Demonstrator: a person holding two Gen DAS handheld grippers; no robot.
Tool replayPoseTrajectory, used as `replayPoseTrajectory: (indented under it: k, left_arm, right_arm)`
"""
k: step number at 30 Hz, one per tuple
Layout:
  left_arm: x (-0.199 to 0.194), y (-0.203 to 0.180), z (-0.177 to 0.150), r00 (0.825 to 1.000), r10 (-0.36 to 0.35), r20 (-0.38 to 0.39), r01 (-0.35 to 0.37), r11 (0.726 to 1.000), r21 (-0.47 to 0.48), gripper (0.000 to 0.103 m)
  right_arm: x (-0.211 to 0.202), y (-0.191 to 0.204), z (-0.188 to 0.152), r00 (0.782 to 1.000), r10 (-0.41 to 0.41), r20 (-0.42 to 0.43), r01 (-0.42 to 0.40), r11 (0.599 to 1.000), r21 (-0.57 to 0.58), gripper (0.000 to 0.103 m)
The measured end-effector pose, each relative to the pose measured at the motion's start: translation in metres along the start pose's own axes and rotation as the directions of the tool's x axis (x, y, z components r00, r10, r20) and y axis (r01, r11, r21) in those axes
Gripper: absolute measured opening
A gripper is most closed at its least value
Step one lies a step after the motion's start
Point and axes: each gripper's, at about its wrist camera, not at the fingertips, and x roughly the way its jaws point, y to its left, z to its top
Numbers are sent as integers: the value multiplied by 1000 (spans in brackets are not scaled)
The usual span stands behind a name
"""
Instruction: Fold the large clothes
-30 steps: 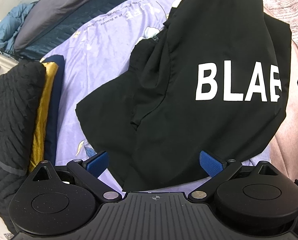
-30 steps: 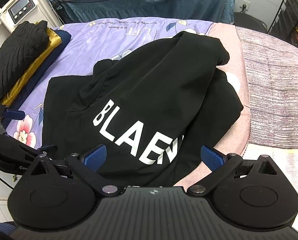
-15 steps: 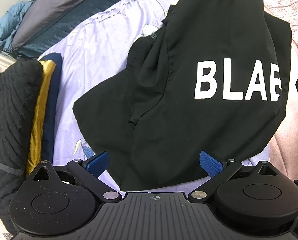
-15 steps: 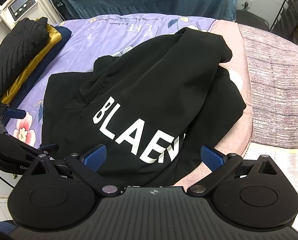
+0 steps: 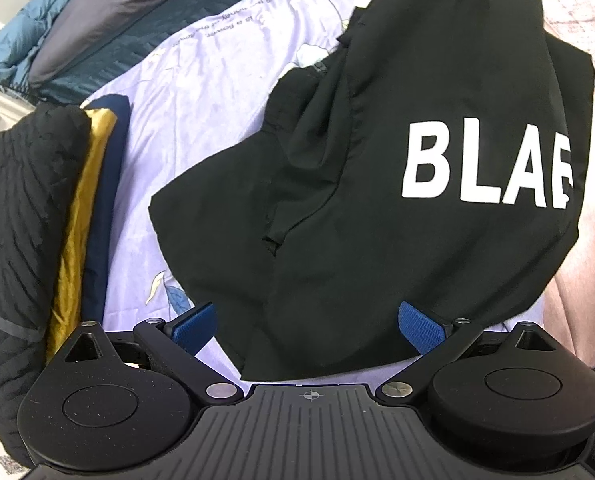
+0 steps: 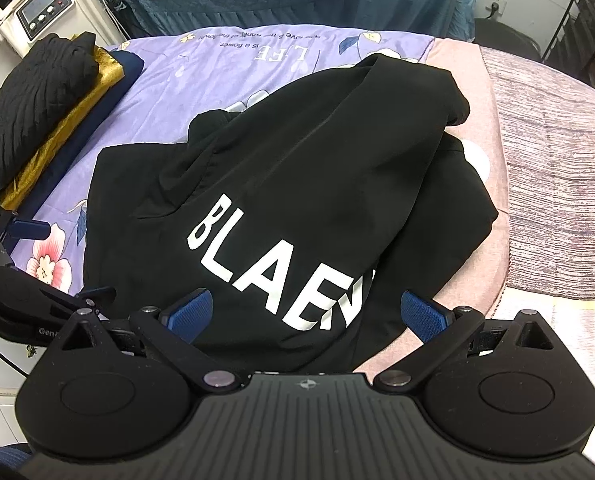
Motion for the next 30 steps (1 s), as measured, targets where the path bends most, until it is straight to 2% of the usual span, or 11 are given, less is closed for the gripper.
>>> replayPoseTrajectory:
  k: [6, 18, 23, 26, 28, 30]
  left_arm:
    - [3, 5, 1, 1000, -2, 2, 2, 1000, -15, 103]
    - [7, 13, -4, 999, -10, 37, 12, 999, -49, 103]
    - [8, 46, -8, 995, 23, 99, -7, 988, -156, 103]
    - [11, 77, -10, 991, 70, 110, -42, 970, -240, 103]
    - [12, 98, -12, 990, 92, 109, -59, 960, -275, 103]
    - [13, 115, -13, 988, 108, 110, -70, 951, -301, 103]
  right_arm:
    - [4, 3, 1, 1000, -24, -11, 24, 1000, -14, 101]
    - [7, 11, 4, 1000, 7, 1, -7, 1000, -20, 101]
    - [12, 20, 13, 996, 53, 70, -53, 999, -7, 101]
    - [33, 35, 30, 990, 81, 113, -78, 997, -27, 103]
    - [61, 46, 45, 991, 54, 121, -53, 999, -4, 103]
    - [88, 52, 57, 988, -30, 150, 22, 998, 53, 103]
